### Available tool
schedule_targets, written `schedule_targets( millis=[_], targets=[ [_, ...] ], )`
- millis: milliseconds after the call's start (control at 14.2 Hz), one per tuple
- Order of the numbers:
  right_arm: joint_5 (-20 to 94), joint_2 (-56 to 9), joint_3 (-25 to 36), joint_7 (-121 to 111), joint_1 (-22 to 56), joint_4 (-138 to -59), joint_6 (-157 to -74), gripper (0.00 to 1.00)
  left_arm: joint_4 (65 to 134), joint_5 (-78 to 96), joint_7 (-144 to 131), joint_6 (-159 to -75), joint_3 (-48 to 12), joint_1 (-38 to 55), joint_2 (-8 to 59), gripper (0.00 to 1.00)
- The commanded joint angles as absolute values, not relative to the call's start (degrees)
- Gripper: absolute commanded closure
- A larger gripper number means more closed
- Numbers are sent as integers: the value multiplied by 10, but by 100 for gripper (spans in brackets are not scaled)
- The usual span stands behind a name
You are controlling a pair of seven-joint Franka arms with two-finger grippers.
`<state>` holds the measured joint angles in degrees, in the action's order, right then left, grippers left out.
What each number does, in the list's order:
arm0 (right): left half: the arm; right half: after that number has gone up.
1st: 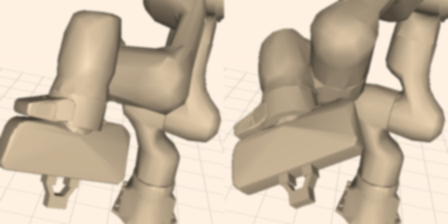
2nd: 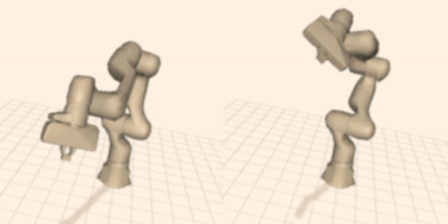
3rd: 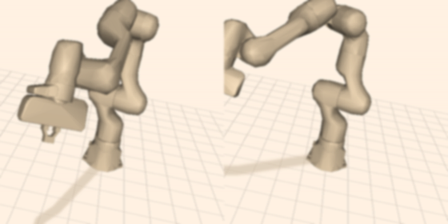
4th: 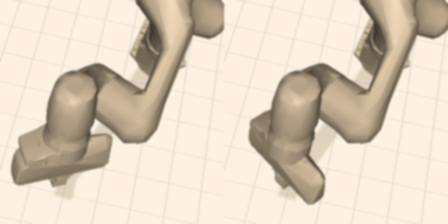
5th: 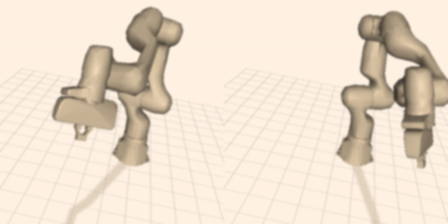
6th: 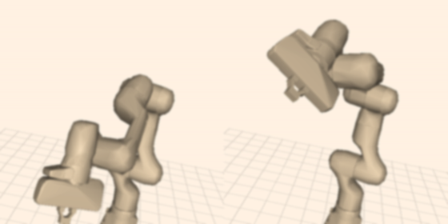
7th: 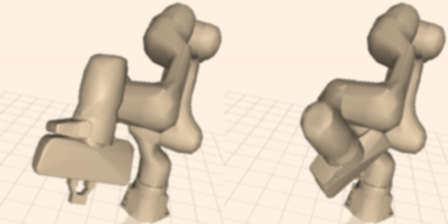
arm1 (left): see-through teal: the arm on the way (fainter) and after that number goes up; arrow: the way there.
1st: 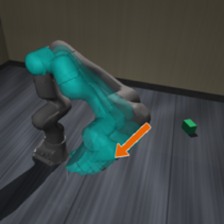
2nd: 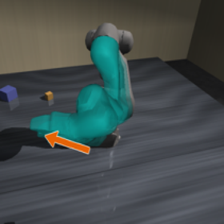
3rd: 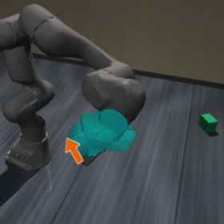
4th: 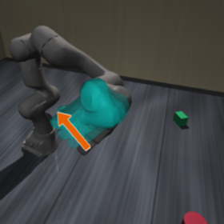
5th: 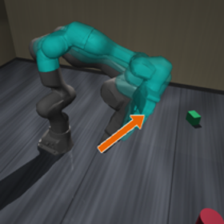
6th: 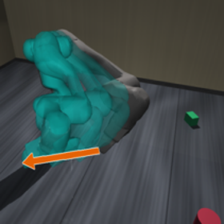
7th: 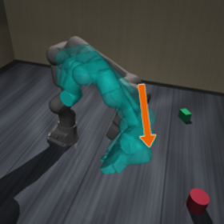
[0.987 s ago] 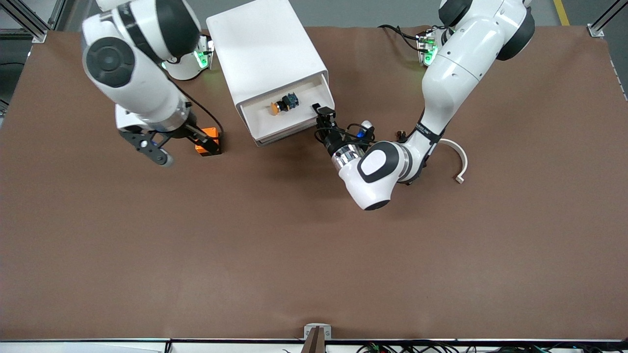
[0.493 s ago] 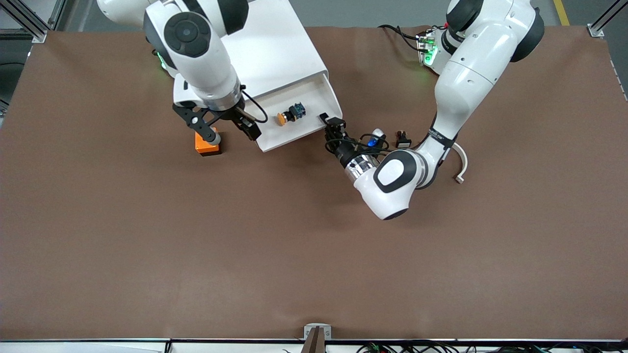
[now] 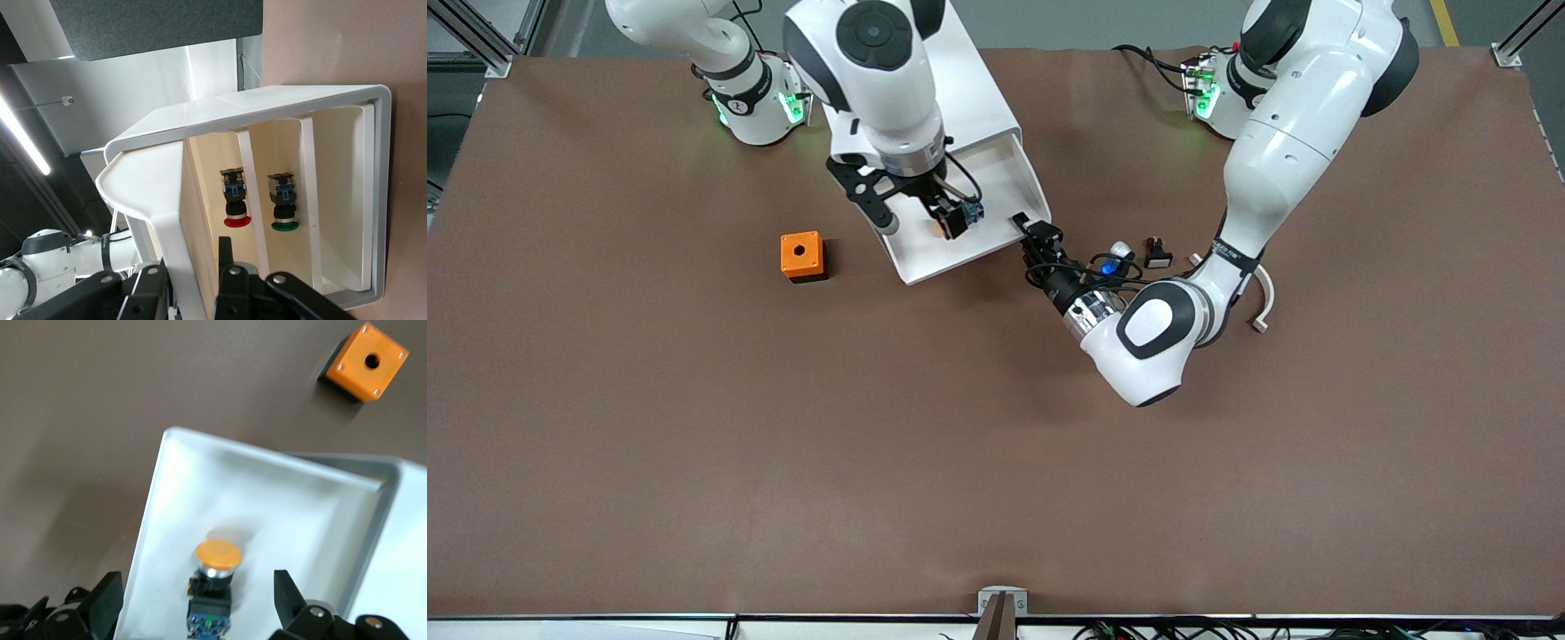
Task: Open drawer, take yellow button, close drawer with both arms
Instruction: 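Lower the right gripper into the drawer onto the yellow button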
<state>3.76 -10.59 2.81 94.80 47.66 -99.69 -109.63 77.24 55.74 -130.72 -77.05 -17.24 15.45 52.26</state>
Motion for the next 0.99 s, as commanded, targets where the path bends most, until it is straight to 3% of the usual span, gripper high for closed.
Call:
schedule_targets(
  millis=[0,141,634,916],
  targets=[
    [44,-115,34,967,490,-996,-1112,0,763,581,-1301,-773,-170,156,531,36],
    [44,-126,34,988,499,-996,-1121,0,762,594,-1291,-773,-170,156,532,0],
    [44,-157,34,996,522,-996,-1137,0,754,605,-1196,-771,-162,136,532,0],
    [44,-171,34,1003,526,-996,-1147,2,701,604,-1084,-770,-162,124,529,0]
  ],
)
